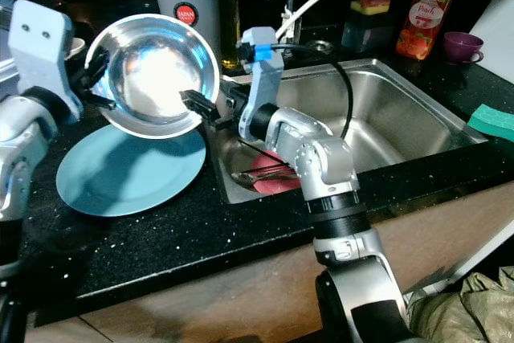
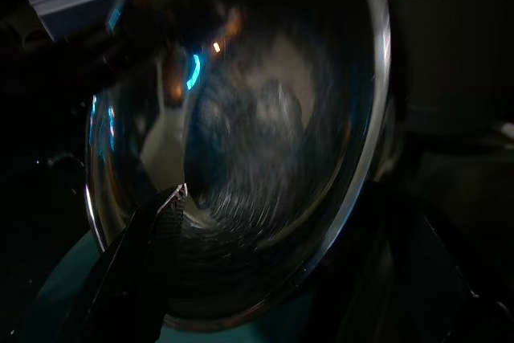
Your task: Kitchen organization
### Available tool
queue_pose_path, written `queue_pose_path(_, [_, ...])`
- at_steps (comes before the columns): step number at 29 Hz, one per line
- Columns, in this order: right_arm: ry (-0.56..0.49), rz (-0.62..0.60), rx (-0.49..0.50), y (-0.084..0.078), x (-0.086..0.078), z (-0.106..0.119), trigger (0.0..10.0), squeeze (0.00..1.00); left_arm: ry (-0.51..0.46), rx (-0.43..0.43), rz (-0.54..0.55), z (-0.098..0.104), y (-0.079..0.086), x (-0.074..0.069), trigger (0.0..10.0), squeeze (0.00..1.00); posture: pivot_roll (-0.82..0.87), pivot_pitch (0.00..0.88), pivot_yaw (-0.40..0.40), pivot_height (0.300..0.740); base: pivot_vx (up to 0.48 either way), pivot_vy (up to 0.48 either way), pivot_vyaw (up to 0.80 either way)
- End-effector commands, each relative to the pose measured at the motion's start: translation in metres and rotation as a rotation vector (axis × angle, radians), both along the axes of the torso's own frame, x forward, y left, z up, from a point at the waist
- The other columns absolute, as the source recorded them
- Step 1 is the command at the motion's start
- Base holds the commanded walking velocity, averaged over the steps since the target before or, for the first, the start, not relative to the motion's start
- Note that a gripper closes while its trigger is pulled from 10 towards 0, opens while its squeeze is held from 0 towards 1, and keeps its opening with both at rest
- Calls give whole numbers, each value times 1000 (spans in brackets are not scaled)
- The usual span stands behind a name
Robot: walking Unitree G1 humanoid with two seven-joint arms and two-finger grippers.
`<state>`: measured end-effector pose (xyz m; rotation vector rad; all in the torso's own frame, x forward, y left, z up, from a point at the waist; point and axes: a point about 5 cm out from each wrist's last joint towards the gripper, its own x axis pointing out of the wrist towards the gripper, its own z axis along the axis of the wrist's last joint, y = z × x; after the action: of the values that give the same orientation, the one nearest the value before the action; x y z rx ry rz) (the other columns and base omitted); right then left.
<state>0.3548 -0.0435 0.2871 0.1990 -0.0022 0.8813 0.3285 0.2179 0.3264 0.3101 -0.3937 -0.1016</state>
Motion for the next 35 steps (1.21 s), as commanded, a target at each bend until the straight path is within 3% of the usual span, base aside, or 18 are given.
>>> queue_pose_path(1, [12, 12, -19, 4, -3, -4, 10000, 0, -78, 18, -36, 12, -9, -4, 0, 0, 62, 69, -19, 740, 0, 0, 0])
queue_pose_path(6, [40, -10, -33, 4, -2, -7, 10000, 0, -170, 34, -78, 19, -15, -8, 0, 0, 57, 75, -22, 740, 0, 0, 0])
queue_pose_path(23, [43, -238, 63, -20, 20, 7, 10000, 0, -152, 108, -78, 10, -14, -5, 0, 0, 62, 75, -20, 740, 0, 0, 0])
queue_pose_path(35, [7, -274, 71, -24, 24, 13, 10000, 0, -155, 132, -79, 8, -12, -4, 0, 0, 59, 73, -19, 740, 0, 0, 0])
